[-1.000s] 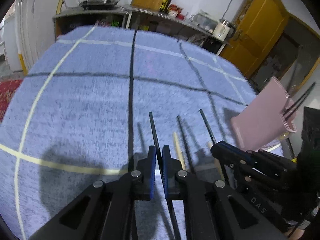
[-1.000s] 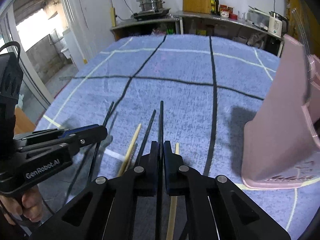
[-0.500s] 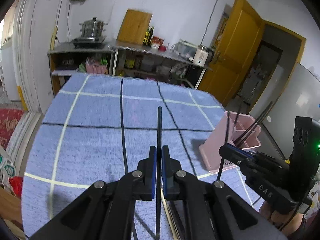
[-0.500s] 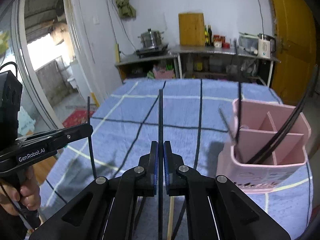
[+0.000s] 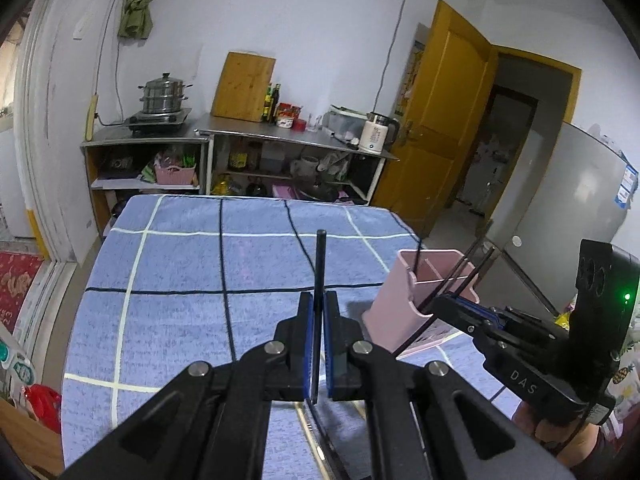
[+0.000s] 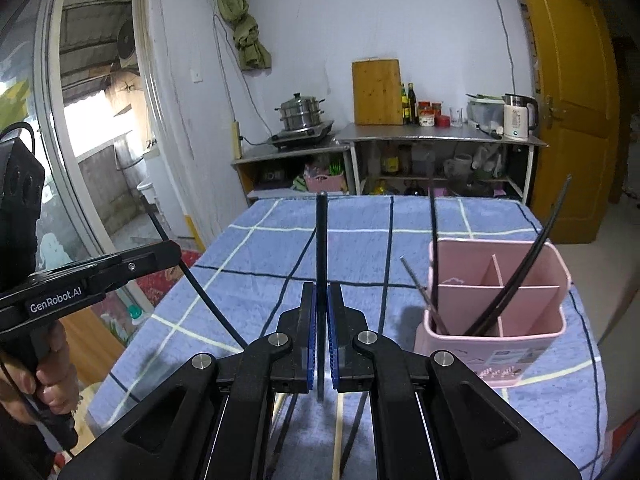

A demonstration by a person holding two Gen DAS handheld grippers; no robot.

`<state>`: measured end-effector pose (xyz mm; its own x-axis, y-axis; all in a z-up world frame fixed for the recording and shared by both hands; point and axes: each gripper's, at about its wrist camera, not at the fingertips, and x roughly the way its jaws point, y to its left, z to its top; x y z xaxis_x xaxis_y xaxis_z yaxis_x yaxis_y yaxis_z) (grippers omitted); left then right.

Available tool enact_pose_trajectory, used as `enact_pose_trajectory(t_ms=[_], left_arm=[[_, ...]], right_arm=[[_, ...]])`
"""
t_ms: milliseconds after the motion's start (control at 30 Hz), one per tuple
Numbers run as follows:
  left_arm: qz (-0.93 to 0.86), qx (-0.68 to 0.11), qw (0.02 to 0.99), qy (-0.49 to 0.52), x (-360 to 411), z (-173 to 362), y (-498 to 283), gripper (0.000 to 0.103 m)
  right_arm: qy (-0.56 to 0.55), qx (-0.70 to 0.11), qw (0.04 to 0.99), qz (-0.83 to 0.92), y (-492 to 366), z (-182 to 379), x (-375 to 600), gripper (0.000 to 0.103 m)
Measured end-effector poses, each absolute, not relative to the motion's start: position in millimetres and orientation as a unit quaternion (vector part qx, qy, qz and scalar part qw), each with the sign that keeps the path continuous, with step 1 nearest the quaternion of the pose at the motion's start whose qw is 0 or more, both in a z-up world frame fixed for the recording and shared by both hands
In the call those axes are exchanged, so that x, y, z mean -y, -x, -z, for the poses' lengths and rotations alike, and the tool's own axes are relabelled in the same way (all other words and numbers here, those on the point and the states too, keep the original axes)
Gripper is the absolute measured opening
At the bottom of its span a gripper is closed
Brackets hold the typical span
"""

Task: Organize utensils
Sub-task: 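Lift both held black chopsticks upright and carry them over the pink holder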

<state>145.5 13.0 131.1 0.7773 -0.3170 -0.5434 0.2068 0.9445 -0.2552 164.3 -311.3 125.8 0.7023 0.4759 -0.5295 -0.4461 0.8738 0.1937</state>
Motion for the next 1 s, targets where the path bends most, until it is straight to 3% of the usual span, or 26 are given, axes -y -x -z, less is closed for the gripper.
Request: enact_pose_trajectory(t_ms=[533, 1000], left_arm=[[0.211, -0.320, 0.921, 0.075, 56.9, -132.7, -152.8, 0.005], [0.264, -0.288, 0.918, 0.063, 106.7, -178.7, -178.7, 0.005]], right_arm=[[-0.042, -0.280, 0.939, -0.196, -159.7, -138.3, 374.1, 0.005], [-0.058, -0.243, 0.955, -0.159, -171.5, -173.1, 417.7, 0.005]])
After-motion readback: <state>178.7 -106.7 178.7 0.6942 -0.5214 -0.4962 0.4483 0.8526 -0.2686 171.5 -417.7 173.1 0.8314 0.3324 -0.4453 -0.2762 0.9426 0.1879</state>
